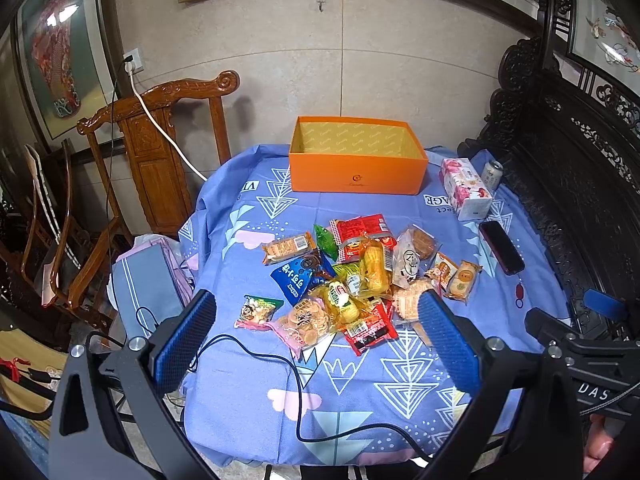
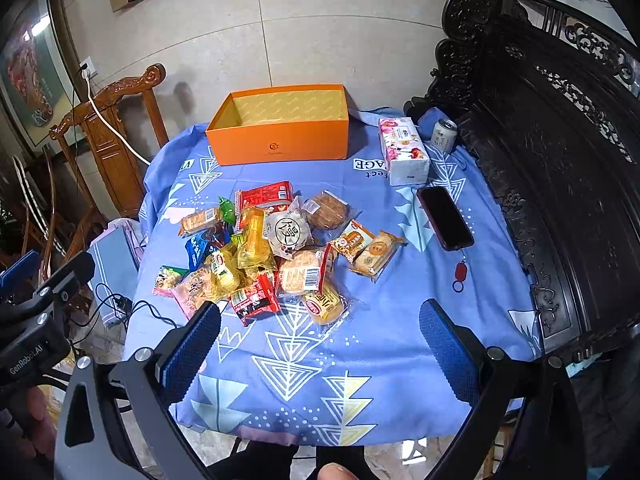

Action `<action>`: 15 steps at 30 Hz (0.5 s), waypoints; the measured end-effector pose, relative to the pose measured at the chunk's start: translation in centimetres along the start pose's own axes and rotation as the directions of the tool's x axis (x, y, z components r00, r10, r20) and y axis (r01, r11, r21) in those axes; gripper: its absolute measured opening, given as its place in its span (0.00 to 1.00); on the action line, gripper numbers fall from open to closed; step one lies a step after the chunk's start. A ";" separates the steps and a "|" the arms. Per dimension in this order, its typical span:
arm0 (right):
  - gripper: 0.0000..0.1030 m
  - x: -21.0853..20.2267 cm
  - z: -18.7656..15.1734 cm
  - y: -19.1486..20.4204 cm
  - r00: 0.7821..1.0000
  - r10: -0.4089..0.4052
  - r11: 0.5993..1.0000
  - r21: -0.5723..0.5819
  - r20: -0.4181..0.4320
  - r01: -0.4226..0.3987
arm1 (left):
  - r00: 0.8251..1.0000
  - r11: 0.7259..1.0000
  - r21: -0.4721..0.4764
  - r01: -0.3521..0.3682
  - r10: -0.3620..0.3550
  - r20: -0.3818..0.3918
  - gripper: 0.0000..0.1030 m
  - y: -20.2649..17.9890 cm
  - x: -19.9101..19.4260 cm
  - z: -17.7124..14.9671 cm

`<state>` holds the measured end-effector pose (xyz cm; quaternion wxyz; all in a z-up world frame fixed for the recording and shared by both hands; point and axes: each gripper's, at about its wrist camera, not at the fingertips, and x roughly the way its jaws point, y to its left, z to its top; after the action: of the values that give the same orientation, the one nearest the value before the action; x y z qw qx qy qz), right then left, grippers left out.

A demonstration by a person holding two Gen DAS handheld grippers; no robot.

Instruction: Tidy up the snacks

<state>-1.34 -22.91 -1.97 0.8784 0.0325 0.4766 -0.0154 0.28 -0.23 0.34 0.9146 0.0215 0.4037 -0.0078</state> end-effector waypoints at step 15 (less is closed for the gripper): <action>0.97 0.0 0.0 0.0 1.000 -0.001 1.000 0.002 0.000 0.001 | 1.000 1.000 -0.002 0.004 -0.004 0.001 0.96 -0.2 0.0 -0.1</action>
<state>-1.38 -22.89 -1.94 0.8784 0.0329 0.4765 -0.0163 0.22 -0.39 0.28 0.9148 0.0196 0.4032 -0.0094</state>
